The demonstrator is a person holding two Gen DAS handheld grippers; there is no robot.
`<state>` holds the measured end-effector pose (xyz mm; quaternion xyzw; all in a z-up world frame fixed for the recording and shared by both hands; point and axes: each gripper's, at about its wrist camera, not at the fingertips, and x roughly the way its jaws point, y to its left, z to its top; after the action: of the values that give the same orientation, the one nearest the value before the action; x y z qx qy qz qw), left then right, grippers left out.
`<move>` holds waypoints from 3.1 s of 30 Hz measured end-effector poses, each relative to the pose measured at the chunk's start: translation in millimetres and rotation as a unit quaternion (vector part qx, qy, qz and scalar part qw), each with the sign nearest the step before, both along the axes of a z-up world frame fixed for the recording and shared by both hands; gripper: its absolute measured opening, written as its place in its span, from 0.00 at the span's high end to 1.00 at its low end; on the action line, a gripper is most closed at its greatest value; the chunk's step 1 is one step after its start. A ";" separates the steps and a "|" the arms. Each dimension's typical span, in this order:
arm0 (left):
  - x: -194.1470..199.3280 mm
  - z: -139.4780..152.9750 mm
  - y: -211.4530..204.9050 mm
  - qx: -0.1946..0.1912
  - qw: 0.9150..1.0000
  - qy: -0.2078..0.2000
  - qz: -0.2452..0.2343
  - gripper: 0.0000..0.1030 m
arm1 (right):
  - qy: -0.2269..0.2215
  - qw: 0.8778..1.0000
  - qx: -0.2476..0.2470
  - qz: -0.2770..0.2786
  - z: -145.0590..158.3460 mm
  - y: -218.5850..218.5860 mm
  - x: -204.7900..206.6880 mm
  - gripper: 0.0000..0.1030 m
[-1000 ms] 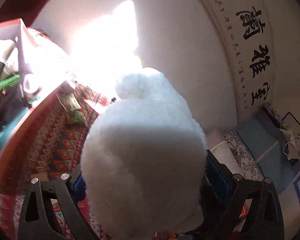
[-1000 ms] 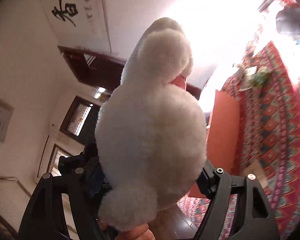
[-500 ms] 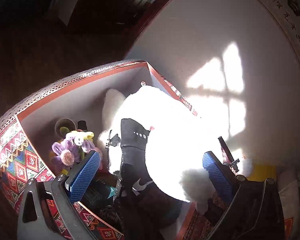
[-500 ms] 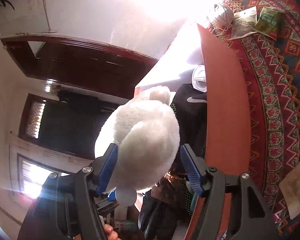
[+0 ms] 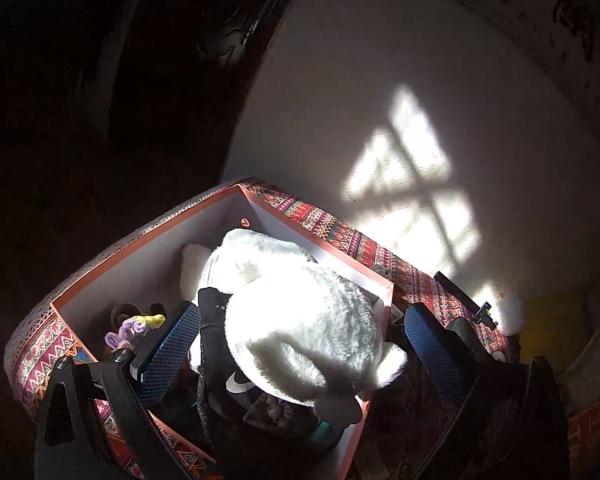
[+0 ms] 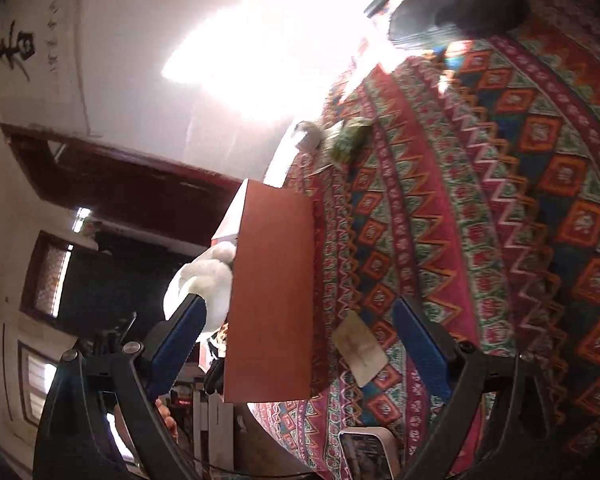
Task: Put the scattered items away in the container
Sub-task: 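Lower the plush toy into the box, open both grippers, press it in with the left, then grasp the white foam mesh sleeve with the left gripper while the right grasps the white corded lamp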
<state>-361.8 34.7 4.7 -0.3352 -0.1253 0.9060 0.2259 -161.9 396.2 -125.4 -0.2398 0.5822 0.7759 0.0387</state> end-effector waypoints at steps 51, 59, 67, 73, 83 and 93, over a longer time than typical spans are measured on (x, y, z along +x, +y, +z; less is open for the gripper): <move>86.3 26.9 191.6 -0.276 0.943 0.098 -0.160 0.00 | 0.124 0.979 -0.072 -0.143 19.8 126.0 151.6 0.06; 96.8 -57.5 322.6 -0.181 0.951 -0.075 -0.240 0.00 | 0.097 0.949 -0.052 -0.296 -6.7 203.3 239.7 0.06; 115.3 -97.3 455.1 -0.204 0.934 -0.035 -0.292 0.00 | 0.073 0.941 -0.128 -0.305 -65.7 262.0 223.1 0.06; 133.7 -104.7 567.3 -0.296 0.894 0.086 -0.325 0.00 | 0.062 0.941 -0.140 -0.302 -84.5 283.8 208.3 0.07; 127.1 -174.7 704.5 -0.430 0.820 0.133 -0.353 0.27 | 0.043 0.944 -0.137 -0.296 -94.9 312.8 186.9 0.42; 125.3 -117.3 643.1 -0.275 0.883 0.033 -0.378 0.92 | 0.054 0.951 -0.115 -0.282 -81.3 310.5 188.3 0.96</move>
<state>-236.5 677.8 -112.6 -0.3759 0.2726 0.7603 0.4542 26.3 706.7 -206.7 -0.0265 0.7127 0.6730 0.1960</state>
